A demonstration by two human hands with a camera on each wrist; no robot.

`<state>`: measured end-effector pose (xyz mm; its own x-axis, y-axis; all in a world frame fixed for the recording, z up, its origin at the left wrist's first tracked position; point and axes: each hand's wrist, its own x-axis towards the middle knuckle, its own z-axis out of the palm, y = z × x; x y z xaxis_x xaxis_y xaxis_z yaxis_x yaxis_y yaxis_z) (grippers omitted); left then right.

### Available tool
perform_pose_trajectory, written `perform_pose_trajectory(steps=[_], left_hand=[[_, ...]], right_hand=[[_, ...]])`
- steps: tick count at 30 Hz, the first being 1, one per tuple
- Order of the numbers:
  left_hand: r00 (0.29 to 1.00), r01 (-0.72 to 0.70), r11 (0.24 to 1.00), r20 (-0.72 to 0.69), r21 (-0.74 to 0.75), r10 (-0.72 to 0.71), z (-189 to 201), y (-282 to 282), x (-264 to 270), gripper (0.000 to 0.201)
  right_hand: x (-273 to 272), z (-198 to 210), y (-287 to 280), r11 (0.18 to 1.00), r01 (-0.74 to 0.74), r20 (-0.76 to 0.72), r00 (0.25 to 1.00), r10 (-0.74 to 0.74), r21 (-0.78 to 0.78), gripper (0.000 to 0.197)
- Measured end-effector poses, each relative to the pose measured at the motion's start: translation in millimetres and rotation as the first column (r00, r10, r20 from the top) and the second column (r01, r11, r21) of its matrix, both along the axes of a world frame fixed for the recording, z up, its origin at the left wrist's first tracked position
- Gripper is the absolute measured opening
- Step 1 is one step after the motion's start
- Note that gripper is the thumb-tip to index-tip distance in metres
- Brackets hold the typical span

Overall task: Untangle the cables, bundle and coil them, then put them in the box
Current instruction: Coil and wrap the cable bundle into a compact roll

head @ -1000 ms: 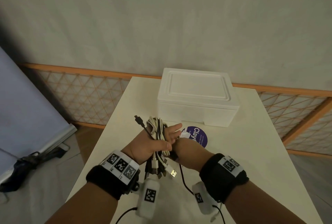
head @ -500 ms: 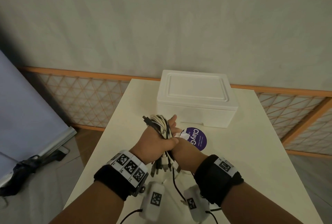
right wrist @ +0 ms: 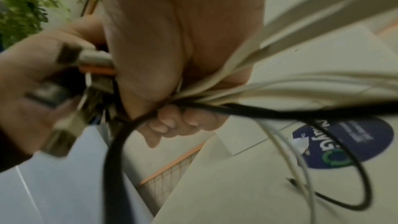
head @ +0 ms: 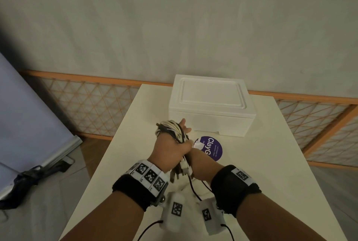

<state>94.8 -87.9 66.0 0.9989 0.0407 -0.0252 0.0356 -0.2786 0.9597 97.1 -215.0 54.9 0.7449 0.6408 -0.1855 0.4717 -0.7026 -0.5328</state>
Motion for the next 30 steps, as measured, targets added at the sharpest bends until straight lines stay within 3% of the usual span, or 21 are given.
perform_pose_trajectory(steps=[2,3,5,8,11,15,19,23,25,27,30], left_hand=[[0.999,-0.048,0.999,0.011,-0.017,0.048,3.3,-0.1,4.3,0.062],[0.999,-0.048,0.999,0.016,0.0,0.048,4.1,-0.3,5.8,0.062],[0.999,-0.036,0.999,0.033,0.034,0.034,3.4,0.8,6.5,0.063],[0.999,-0.026,0.997,0.047,0.069,0.022,-3.2,3.7,7.1,0.066],[0.997,-0.05,0.993,0.061,0.105,0.044,-7.2,5.0,8.7,0.067],[0.997,-0.075,0.987,0.028,0.143,0.072,-12.0,4.8,10.4,0.064],[0.99,-0.136,0.947,0.007,0.292,0.14,-20.5,19.7,11.1,0.071],[0.991,-0.083,0.875,-0.057,0.477,0.125,-21.4,26.5,7.6,0.044],[0.993,-0.009,0.792,-0.087,0.611,0.079,-22.3,29.9,8.9,0.038],[0.985,0.003,0.709,-0.124,0.705,0.119,-23.3,42.6,8.2,0.022],[0.97,0.032,0.716,-0.193,0.698,0.145,-35.7,63.4,2.7,0.027]], right_hand=[[-2.1,5.1,0.2,0.992,-0.003,-0.003,1.0,0.003,0.122,0.02],[-1.5,10.1,-0.7,0.993,-0.046,0.005,0.999,0.045,0.111,0.021],[-0.8,17.5,2.1,0.994,-0.091,0.08,0.992,0.096,-0.056,0.026],[3.5,21.6,5.2,0.957,-0.094,0.287,0.942,0.175,-0.275,0.018],[3.2,12.9,7.9,0.906,-0.061,0.213,0.963,0.163,-0.419,0.025],[-0.3,11.8,8.6,0.912,-0.047,0.175,0.976,0.128,-0.407,0.026],[-3.6,5.1,6.6,0.933,0.032,0.158,0.987,0.027,-0.358,0.026],[-13.0,-3.2,9.6,0.929,0.043,0.191,0.981,0.03,-0.368,0.023],[-16.6,-4.6,8.9,0.929,0.042,0.209,0.977,0.039,-0.368,0.021],[-18.3,-1.5,2.5,0.93,0.048,0.224,0.974,0.037,-0.363,0.012],[-19.5,12.0,-6.5,0.962,0.044,0.231,0.973,0.021,-0.271,0.013]])
